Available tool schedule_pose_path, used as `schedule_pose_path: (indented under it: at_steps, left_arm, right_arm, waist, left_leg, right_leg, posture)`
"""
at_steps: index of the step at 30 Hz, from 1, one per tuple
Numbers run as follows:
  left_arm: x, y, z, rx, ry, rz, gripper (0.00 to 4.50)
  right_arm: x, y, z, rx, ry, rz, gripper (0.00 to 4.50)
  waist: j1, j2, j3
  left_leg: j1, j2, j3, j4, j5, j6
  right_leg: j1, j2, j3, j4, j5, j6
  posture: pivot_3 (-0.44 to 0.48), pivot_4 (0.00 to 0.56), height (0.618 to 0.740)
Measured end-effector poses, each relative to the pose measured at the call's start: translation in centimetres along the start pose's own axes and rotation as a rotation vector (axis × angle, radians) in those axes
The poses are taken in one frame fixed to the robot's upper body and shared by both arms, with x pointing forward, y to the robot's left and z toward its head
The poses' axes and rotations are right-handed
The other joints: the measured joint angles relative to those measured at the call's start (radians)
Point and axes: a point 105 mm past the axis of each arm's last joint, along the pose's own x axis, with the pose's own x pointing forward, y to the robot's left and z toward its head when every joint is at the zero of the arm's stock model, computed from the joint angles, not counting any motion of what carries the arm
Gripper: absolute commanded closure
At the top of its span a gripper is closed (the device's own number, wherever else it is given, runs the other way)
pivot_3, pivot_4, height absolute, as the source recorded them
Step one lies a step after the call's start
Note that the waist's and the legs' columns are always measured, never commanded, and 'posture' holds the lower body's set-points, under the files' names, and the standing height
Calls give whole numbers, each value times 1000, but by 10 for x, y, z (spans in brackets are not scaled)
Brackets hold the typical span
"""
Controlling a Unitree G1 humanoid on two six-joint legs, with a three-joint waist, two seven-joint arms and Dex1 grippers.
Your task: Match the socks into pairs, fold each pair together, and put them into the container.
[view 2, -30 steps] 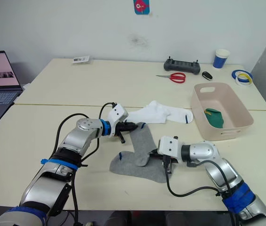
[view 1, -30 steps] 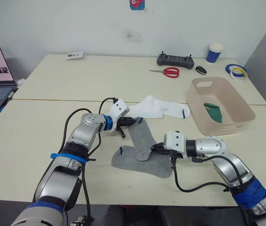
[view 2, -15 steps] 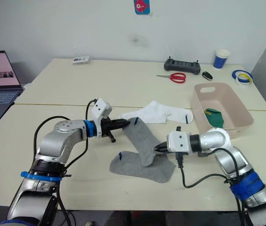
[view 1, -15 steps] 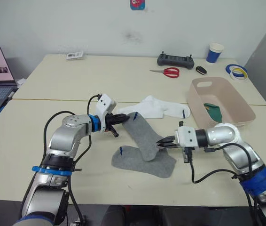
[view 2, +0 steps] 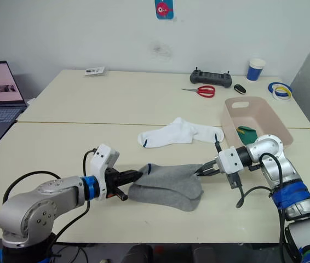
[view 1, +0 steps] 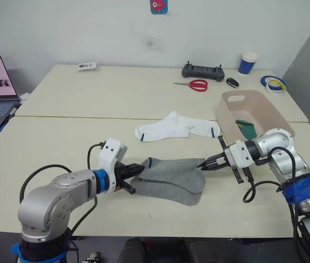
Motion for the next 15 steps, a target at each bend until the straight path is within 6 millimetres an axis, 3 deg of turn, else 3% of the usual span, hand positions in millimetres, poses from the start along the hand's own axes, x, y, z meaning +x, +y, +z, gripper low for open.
schedule_pose_path:
  at_steps: [5, 15]
  left_arm:
    - [-5, -6, -11, 11, 12, 44, 4500]
    - [-13, 0, -19, 48, 56, 87, 4500]
  right_arm:
    - [17, 13, -4, 25, -40, 82, 4453]
    - [16, 10, 6, 128, -85, 97, 4453]
  waist:
    - [3, 0, 0]
    - [3, 0, 0]
  left_leg:
    - [1, -1, 0, 1, 0, 0]
    - [2, 0, 0, 1, 0, 0]
  right_leg:
    - [2, 0, 0, -1, 0, 0]
    - [3, 0, 0, -1, 0, 0]
  posture:
    - [0, 150, 740]
    - [0, 150, 740]
